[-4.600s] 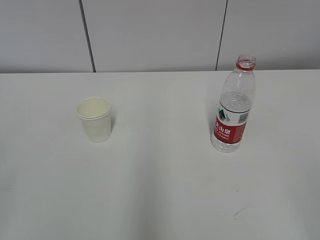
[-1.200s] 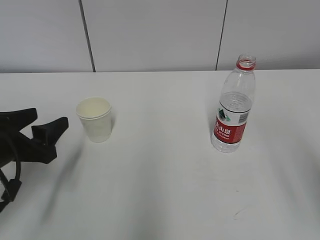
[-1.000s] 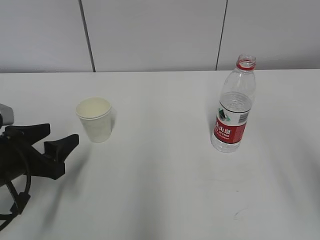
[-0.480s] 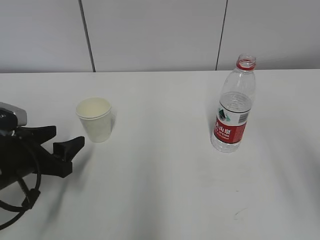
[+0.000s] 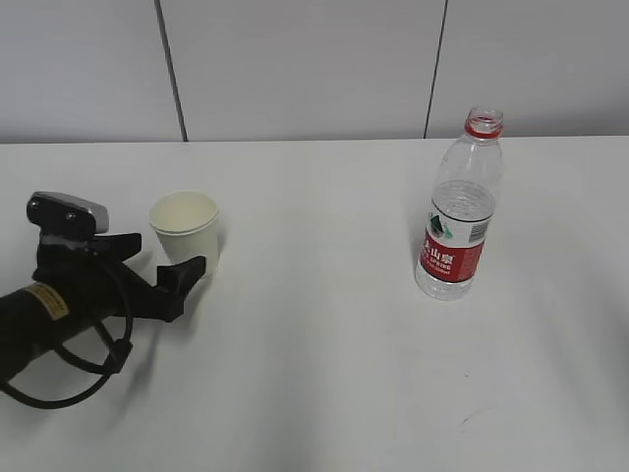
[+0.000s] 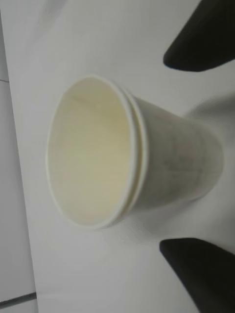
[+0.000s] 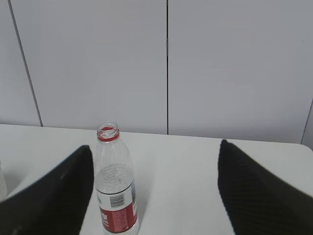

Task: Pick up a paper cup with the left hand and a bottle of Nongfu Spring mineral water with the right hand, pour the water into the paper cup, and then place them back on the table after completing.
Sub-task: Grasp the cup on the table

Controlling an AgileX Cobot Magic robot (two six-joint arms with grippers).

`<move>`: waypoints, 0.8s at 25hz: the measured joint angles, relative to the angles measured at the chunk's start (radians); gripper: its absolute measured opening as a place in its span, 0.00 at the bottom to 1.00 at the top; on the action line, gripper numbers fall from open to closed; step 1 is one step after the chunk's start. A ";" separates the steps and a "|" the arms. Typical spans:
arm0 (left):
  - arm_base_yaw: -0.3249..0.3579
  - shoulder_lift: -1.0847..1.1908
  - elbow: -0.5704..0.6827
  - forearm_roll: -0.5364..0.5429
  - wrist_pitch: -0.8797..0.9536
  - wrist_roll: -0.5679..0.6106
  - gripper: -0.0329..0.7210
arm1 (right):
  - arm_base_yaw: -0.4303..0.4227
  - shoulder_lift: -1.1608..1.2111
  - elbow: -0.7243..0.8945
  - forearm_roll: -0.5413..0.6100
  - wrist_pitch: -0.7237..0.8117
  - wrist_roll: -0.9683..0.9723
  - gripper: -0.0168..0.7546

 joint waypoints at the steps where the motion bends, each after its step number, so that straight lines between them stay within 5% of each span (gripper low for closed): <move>1: -0.013 0.019 -0.022 -0.017 0.000 0.000 0.88 | 0.000 0.000 0.000 0.000 0.000 0.000 0.78; 7: -0.067 0.106 -0.128 -0.150 0.000 0.000 0.88 | 0.000 0.000 0.000 0.000 0.000 0.000 0.78; 20: -0.099 0.154 -0.205 -0.189 0.001 0.001 0.76 | 0.000 0.000 0.000 0.000 0.000 0.000 0.78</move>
